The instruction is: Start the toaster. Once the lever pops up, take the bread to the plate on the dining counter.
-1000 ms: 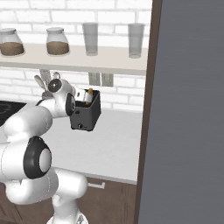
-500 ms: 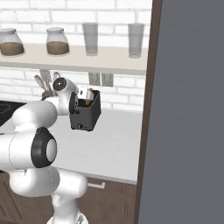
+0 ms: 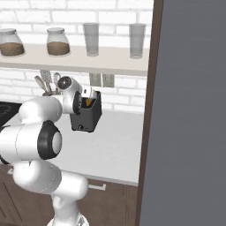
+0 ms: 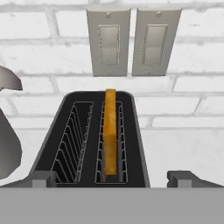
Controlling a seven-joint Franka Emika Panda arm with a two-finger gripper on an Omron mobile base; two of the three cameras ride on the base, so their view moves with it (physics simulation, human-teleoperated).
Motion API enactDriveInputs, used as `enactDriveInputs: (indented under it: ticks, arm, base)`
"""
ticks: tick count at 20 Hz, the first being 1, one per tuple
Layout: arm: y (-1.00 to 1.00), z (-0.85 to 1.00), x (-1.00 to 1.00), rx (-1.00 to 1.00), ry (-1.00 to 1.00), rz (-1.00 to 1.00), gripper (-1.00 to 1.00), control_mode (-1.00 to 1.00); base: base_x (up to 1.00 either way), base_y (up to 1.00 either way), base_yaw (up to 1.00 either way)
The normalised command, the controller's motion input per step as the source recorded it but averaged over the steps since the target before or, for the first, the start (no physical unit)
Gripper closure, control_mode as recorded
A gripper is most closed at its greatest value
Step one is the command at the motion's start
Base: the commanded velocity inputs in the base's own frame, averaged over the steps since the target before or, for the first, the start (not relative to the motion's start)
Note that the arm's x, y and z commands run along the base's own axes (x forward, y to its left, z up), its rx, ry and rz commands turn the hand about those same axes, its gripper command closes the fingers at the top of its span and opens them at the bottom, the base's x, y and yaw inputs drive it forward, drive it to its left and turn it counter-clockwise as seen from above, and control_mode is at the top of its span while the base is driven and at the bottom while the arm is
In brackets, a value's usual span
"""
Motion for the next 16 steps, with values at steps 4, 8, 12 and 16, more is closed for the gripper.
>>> enactDriveInputs:
  ticks: [4,8,12,16]
  arm:
    - [0.0,0.0,0.32,0.0,0.0,0.0,-1.0,-1.0]
    - [0.0,-0.03,0.17,0.0,0.0,0.0,-1.0,-1.0]
    - [0.0,-0.1,0.07,0.0,0.0,0.0,-1.0,-1.0]
    - [0.0,-0.08,0.05,0.0,0.0,0.0,-1.0,-1.0]
  base:
    - [0.0,0.0,0.0]
    - [0.0,0.0,0.0]
    - [0.0,0.0,0.0]
    - [0.0,0.0,0.0]
